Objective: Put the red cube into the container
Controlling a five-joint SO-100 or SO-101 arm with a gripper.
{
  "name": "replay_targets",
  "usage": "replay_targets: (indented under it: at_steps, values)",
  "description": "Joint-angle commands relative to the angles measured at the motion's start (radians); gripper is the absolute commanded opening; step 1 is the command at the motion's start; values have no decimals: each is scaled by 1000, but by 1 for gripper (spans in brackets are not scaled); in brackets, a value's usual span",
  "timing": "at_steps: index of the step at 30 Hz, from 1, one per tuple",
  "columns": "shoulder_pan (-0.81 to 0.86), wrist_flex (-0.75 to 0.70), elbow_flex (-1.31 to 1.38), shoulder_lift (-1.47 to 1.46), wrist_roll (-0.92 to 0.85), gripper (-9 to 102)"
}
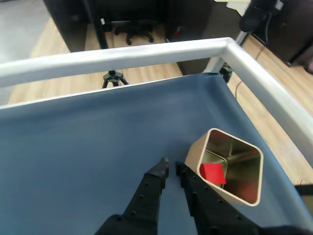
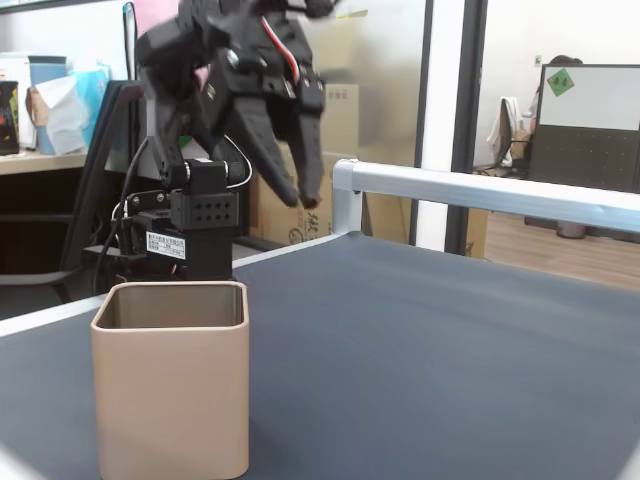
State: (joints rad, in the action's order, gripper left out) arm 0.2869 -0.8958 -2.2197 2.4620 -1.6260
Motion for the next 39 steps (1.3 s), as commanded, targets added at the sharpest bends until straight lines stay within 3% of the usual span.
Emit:
replay_targets:
  at_steps: [1,11,26,31,39]
  values:
    - [-46,54,-209,181,-23,0]
    - [-118,-32,-638,676,-60,0]
    - [-130,-196,-873,833,-14,0]
    - [-204,-371,-874,862,46,0]
    - [-252,-459,-874,862,54,0]
